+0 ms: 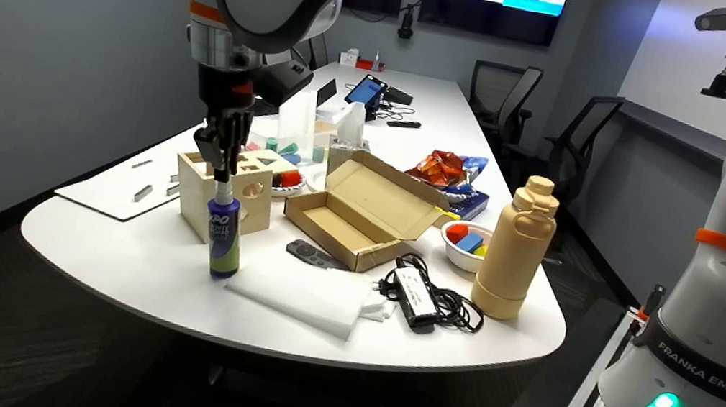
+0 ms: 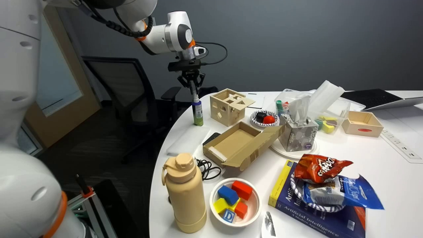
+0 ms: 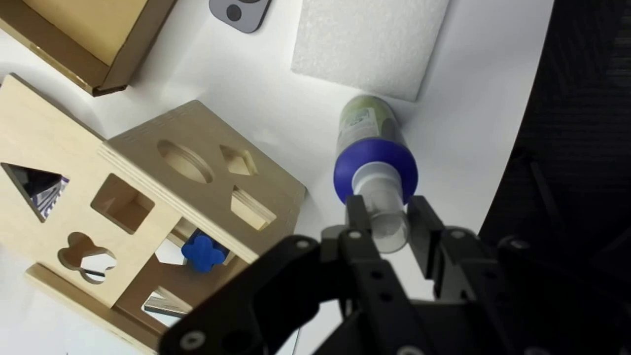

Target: Remove the lid from the blue bottle.

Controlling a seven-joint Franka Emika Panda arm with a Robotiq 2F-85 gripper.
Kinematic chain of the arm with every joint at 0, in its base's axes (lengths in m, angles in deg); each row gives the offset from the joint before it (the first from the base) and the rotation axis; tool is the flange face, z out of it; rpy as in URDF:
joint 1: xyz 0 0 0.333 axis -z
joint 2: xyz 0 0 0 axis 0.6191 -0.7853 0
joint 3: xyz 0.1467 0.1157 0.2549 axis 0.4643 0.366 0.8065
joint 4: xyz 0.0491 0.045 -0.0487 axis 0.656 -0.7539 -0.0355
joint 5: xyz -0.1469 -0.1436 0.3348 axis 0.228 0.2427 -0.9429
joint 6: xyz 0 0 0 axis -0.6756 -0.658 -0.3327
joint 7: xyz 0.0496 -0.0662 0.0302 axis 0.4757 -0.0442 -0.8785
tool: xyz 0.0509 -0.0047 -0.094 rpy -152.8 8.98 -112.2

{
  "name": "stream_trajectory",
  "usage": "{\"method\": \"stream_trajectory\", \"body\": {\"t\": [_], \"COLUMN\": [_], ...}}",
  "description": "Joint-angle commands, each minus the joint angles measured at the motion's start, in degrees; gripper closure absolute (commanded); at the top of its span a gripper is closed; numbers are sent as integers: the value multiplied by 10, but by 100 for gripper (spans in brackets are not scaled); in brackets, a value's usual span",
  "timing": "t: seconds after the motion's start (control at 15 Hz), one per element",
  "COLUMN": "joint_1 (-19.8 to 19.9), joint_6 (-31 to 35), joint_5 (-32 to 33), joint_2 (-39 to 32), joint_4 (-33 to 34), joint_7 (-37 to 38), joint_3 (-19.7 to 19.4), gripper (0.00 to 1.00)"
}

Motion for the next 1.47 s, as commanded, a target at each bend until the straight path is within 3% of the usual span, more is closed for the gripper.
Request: {"method": "stream_trajectory", "body": {"t": [0.0, 0.93, 1.4], "joint_1": [-6, -4, 6], "joint_6": [-12, -27, -9], "joint_5": [7, 7, 50], "joint_2": [-5, 39, 48], "joint_4": [22, 37, -2], "joint_7": [5, 3, 53], "joint_3": [-5, -4, -38], "gripper": [94, 94, 94]}}
